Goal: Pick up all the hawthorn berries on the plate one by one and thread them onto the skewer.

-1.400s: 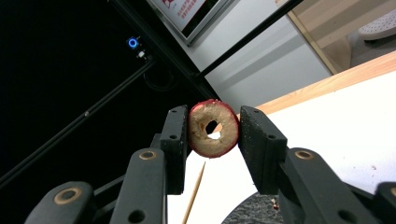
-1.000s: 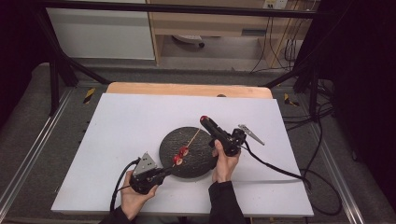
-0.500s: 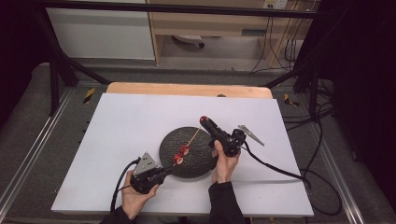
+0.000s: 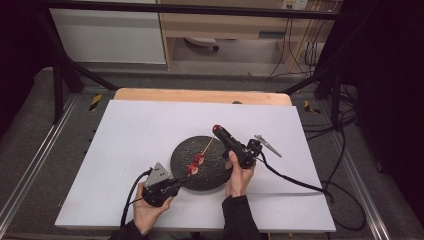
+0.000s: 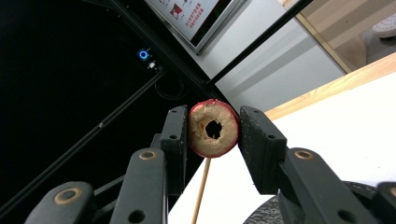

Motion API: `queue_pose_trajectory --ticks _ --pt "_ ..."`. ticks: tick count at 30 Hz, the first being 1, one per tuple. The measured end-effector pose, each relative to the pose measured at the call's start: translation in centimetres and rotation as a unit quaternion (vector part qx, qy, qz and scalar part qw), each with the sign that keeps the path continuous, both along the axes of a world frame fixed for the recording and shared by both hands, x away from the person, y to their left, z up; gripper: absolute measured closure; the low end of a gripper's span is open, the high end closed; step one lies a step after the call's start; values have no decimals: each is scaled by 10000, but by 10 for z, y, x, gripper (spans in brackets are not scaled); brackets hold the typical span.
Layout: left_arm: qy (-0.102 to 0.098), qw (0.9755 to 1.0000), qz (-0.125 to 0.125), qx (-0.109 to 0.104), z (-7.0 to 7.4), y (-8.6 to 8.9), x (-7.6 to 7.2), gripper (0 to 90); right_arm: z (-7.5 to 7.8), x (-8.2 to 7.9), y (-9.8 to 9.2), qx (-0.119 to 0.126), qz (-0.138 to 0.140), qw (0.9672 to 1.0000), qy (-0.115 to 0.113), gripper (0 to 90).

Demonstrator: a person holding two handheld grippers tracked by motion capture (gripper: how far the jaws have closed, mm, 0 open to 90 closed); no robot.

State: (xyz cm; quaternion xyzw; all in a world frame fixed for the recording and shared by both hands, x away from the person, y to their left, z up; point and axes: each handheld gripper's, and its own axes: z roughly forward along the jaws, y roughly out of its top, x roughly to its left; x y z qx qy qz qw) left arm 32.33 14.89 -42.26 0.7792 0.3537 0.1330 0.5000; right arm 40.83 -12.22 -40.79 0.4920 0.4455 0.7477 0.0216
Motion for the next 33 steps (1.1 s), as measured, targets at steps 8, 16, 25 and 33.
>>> queue_pose_trajectory --ticks 8,16,25,33 --pt "-83 9999 109 -54 3 -5 2 886 -1 -1 1 62 57 10000 -1 638" --pt "-93 9999 132 -49 4 -9 5 887 -2 -3 1 50 64 10000 -12 638" --pt "-111 9998 128 -66 6 -14 9 887 -4 -4 2 23 96 10000 9 639" --pt "-115 9998 132 -103 10 -17 13 887 -5 -6 3 -15 122 9999 -10 639"
